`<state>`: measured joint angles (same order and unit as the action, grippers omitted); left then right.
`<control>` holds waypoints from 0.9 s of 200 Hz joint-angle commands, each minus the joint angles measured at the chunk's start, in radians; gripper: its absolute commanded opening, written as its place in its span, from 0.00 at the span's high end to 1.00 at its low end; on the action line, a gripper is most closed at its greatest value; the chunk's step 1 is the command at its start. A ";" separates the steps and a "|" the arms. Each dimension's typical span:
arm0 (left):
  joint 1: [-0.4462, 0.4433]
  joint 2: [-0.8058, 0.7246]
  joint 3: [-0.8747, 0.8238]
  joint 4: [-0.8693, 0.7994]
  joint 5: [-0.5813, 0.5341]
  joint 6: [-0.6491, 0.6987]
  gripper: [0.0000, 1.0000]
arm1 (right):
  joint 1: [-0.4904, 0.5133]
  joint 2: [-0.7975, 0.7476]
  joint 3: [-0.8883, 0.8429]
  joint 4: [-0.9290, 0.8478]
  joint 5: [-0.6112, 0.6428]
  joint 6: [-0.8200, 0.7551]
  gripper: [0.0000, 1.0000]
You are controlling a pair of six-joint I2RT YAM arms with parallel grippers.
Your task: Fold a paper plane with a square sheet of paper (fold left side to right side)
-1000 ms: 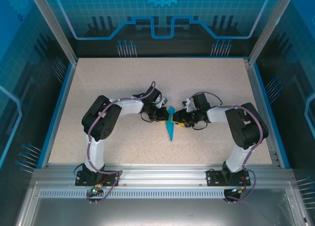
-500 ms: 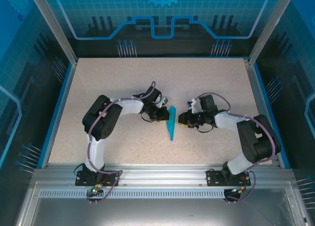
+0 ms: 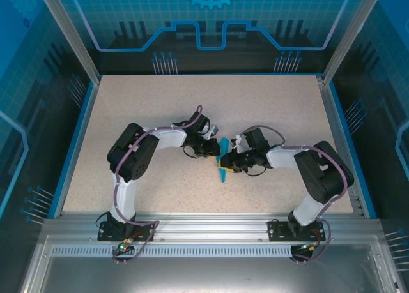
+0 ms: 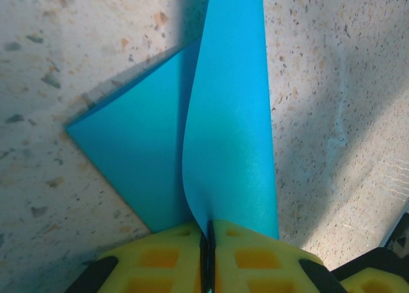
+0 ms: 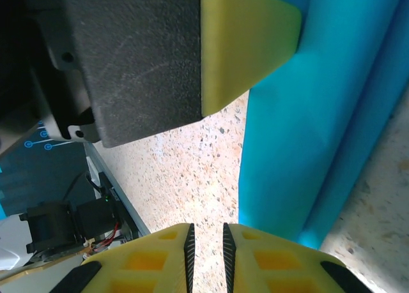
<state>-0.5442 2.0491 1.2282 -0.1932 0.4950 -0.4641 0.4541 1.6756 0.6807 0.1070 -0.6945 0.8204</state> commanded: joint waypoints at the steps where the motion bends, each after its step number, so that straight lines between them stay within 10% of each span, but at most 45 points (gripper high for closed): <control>1: 0.003 0.039 0.017 -0.020 -0.010 0.016 0.86 | 0.021 0.019 0.026 0.010 0.009 0.022 0.78; 180: 0.003 0.060 0.044 -0.038 -0.025 0.021 0.86 | 0.026 0.062 0.060 -0.155 0.065 -0.035 0.78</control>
<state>-0.5442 2.0640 1.2530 -0.2058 0.4953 -0.4641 0.4606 1.7172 0.7277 0.0078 -0.6357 0.8055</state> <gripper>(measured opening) 0.139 0.222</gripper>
